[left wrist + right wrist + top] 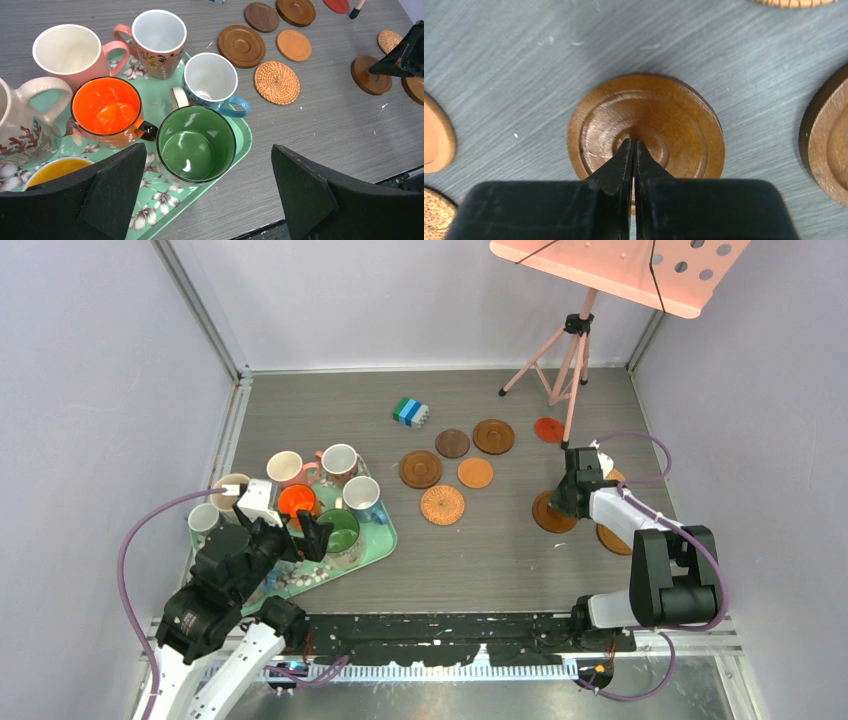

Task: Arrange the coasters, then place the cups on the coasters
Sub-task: Move the coaster to the center of the board.

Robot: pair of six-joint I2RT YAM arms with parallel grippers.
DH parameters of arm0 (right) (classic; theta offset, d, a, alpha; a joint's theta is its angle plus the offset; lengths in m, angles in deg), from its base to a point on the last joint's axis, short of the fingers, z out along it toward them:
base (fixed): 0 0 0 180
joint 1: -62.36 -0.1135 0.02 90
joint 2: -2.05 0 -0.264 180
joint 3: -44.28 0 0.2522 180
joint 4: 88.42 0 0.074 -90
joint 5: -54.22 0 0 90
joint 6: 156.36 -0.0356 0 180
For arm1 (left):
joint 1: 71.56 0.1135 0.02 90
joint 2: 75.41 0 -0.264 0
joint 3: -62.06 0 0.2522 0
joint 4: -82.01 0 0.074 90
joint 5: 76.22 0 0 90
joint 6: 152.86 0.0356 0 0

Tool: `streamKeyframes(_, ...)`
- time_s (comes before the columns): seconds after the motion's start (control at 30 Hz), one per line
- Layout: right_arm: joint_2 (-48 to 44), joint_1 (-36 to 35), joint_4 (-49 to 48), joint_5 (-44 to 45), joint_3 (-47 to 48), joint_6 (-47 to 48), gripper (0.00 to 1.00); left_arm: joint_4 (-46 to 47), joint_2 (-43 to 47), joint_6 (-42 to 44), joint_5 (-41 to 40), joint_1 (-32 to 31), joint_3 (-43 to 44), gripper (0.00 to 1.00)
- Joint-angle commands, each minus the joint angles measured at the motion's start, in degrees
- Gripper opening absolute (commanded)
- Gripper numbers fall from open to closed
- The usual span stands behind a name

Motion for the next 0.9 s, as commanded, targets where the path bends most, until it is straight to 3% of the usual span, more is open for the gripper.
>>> streamKeyframes(0.0,-1.79,-0.02,2.36,1.53,-1.90,-3.81,0.06,0.52,0.14,0.40,-0.65,-0.27,0.26,0.99)
streamKeyframes(0.6,-16.88,-0.03,22.54,8.38,-10.74,-14.82,0.05,0.44,0.84,0.44,-2.22,-0.27,0.27,0.99)
streamKeyframes(0.87,-23.88,-0.03,30.10,13.01,-10.26,-20.57,0.05,0.84,0.29,0.75,-3.04,-0.27,0.17,0.99)
